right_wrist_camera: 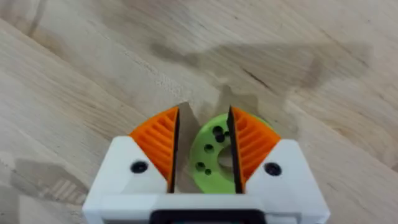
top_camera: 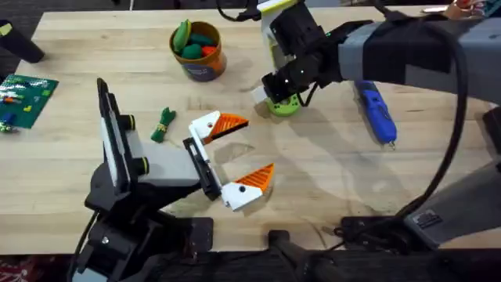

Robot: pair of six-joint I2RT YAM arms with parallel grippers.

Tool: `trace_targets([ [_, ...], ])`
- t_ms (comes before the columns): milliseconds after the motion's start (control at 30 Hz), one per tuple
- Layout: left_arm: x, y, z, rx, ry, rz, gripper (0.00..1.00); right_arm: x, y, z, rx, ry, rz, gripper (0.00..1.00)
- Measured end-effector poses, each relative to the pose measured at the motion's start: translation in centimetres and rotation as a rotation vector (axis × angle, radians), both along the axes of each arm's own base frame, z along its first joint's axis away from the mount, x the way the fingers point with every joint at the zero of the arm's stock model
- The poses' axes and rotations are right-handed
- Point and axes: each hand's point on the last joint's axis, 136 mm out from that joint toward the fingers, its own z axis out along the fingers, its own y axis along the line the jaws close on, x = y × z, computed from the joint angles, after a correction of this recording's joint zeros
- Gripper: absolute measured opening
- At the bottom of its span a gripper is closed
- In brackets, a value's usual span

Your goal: Pick up the gripper from the table and insert it into the empty holder that is missing its gripper. Then pick up a screw, insert it into the mounting hole, and use the screwdriver to tighten it. Finally, clean up the table by picking up the vegetable and placing it into the bucket.

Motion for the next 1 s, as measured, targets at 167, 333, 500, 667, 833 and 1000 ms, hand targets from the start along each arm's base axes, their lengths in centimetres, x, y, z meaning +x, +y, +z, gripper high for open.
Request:
trace_targets([
  [167,0.00,0.00,0.00,0.000,0.000,0.000,0.984,-0.19,-0.05,-0.04,-0.013,0.004,0.001,0.431],
  [333,0.00,0.00,0.00,0.000,0.000,0.000,0.984,-0.49,0.14,-0.07,-0.031,0.001,0.011,0.428],
  [500,-0.01,-0.01,0.00,0.000,0.000,0.000,0.984,-0.63,0.27,-0.08,-0.039,-0.001,0.018,0.428],
  [667,0.00,0.00,0.00,0.000,0.000,0.000,0.984,-0.48,0.02,-0.09,-0.054,-0.010,0.009,0.428],
  [833,-0.01,-0.01,-0.01,0.000,0.000,0.000,0.984,-0.45,-0.14,-0.12,-0.072,-0.019,0.005,0.428],
  [1000,0.00,0.00,0.00,0.000,0.000,0.000,0.984,-0.43,-0.29,-0.15,-0.079,-0.020,0.001,0.428],
])
